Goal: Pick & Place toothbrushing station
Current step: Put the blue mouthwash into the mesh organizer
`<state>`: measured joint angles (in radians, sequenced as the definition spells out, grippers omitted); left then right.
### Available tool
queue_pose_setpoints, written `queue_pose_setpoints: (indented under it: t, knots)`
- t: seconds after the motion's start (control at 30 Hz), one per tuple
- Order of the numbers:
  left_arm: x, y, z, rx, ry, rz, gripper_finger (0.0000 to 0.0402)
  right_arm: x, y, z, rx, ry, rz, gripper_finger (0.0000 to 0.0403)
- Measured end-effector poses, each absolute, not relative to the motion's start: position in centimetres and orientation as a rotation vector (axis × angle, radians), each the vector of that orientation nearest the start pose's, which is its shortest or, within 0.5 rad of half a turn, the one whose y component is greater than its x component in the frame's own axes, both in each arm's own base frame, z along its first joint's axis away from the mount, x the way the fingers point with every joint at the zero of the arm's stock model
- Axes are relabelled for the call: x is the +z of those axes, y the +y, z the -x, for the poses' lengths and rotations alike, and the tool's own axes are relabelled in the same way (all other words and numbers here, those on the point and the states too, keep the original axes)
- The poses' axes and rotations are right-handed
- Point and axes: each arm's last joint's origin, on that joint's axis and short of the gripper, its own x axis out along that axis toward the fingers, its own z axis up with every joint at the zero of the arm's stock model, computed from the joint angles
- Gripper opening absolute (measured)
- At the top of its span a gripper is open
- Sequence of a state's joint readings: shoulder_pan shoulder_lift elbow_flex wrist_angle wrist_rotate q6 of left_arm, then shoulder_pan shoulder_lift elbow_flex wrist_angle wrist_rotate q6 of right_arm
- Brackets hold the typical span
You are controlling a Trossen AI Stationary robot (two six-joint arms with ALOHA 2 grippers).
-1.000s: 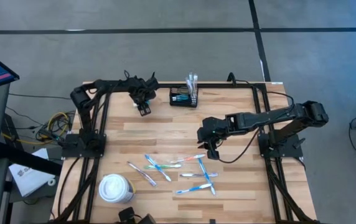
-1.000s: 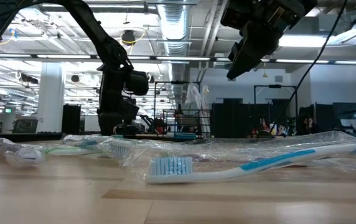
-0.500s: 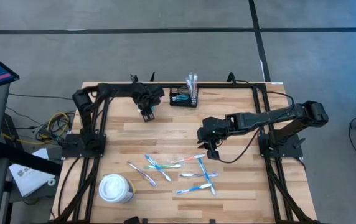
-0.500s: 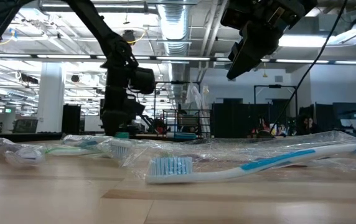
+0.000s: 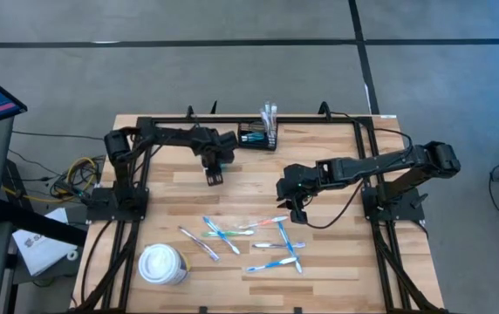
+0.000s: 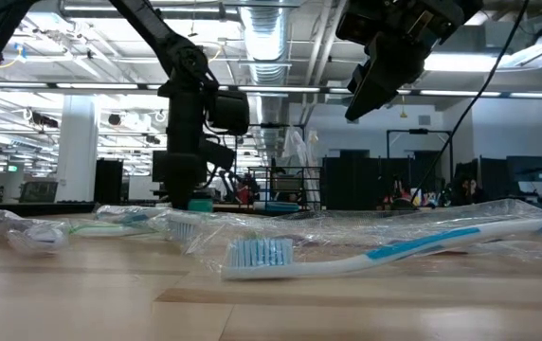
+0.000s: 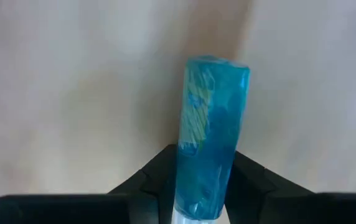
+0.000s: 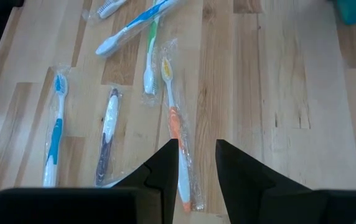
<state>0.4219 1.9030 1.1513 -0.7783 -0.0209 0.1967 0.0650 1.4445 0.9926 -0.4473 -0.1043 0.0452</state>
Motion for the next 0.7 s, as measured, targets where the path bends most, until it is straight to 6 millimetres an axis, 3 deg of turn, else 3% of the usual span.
queue_pose_setpoints:
  t: [0.4, 0.7]
  knots:
    - [13.2, 11.9, -30.8, 0.163, 1.532, 0.102, 0.0102, 23.8, 2.2, -29.4, 0.138, 0.886, -0.059, 0.0098]
    - [14.5, 11.6, -30.5, 0.133, 1.491, 0.128, 0.0142, 23.8, 2.2, -29.4, 0.138, 0.886, -0.060, 0.0098]
